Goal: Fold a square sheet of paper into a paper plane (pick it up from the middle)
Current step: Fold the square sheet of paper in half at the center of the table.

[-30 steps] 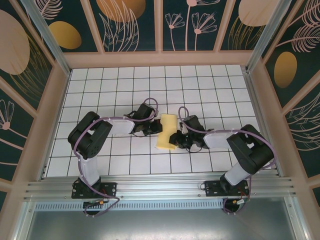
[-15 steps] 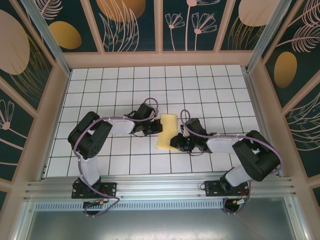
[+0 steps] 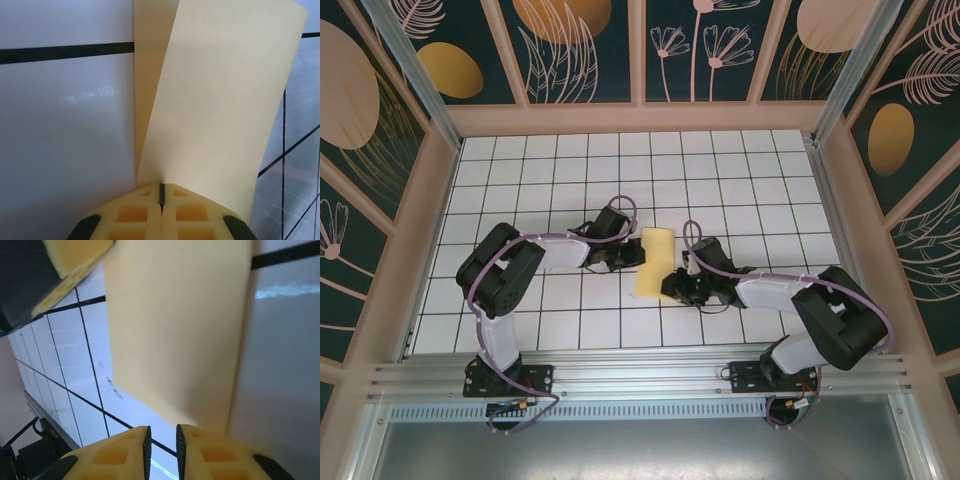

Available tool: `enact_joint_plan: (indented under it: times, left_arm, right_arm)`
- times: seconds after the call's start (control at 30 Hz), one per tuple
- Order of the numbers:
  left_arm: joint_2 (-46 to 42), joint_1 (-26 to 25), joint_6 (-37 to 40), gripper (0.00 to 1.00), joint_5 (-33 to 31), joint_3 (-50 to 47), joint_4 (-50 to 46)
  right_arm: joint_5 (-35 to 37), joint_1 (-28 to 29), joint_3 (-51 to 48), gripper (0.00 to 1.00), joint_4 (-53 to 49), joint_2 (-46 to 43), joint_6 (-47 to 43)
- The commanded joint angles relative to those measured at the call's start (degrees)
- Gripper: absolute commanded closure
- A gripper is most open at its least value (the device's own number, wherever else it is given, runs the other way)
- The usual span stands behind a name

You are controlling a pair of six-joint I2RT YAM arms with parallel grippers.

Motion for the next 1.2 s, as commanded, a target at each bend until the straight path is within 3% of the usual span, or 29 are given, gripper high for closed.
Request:
enact_joint_plan:
  times: [0.0, 0.37, 0.67, 0.93, 1.17]
  left_arm:
    - [5.8, -1.1, 1.6, 1.0, -6.1, -2.2, -8.4]
    - [6.1, -1.2, 1.9, 1.0, -6.2, -2.0, -8.6]
    - [6.7, -1.2, 2.0, 1.0, -6.1, -2.1, -8.7]
    - [6.6, -1.2, 2.1, 1.0, -6.5, -2.1, -9.1]
    - [6.4, -1.2, 2.2, 1.0, -6.5, -2.0, -9.3]
  right_arm:
    - [3.3, 0.0, 2.7, 0.75, -2.3, -0.1, -0.6]
    - [-0.8, -8.8, 11.0, 0.75, -0.5, 7.6, -7.1]
    - [-0.3, -10.9, 8.0, 0.75, 0.2, 12.6, -7.4]
    - [-0.8, -10.9, 12.9, 0.75, -3.2, 9.4, -8.3]
    - [-2.1, -12.1, 14.6, 0.74, -1.4, 13.3, -9.2]
